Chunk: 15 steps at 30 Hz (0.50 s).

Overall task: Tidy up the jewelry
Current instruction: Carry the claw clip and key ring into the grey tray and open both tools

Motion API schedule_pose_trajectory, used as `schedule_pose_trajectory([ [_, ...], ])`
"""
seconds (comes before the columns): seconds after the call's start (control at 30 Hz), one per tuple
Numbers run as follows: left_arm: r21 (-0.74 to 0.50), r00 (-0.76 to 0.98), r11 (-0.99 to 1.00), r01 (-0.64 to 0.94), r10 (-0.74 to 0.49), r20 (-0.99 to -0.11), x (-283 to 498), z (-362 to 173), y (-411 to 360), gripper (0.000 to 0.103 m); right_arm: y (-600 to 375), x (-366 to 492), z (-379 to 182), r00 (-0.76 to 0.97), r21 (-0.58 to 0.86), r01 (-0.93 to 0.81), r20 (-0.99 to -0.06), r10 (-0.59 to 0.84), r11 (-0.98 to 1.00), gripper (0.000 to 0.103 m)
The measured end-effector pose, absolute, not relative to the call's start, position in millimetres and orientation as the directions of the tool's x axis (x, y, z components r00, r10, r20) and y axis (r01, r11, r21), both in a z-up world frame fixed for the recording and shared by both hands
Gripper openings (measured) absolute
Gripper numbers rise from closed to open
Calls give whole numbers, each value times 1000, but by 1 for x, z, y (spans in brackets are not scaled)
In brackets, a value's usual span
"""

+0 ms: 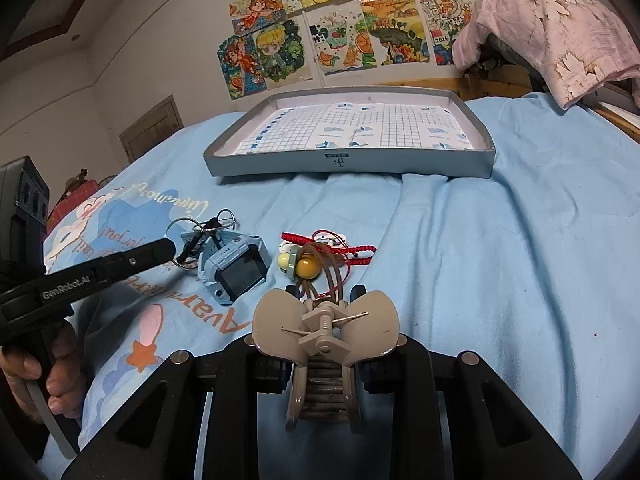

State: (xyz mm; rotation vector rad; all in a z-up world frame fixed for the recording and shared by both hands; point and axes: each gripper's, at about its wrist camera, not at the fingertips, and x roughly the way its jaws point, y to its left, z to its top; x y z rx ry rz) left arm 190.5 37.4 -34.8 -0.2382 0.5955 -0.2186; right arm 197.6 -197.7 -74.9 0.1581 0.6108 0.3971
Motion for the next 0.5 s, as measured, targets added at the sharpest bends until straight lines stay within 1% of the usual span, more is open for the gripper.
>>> schedule_pose_trajectory([
  [0.13,-266,814,943,202,-313,-490,176,-15,34,3,-202,193,-70,759,270,-325,-497,420,906,23],
  [0.3,-269,799,929,255,-359,-482,174,5,32,3,-208,189,-60,770,290,-334,-464,437,897,23],
  [0.5,-260,802,928,267,-364,-474,185,29,35,3,-216,196,-38,773,347,-351,-417,478,870,23],
])
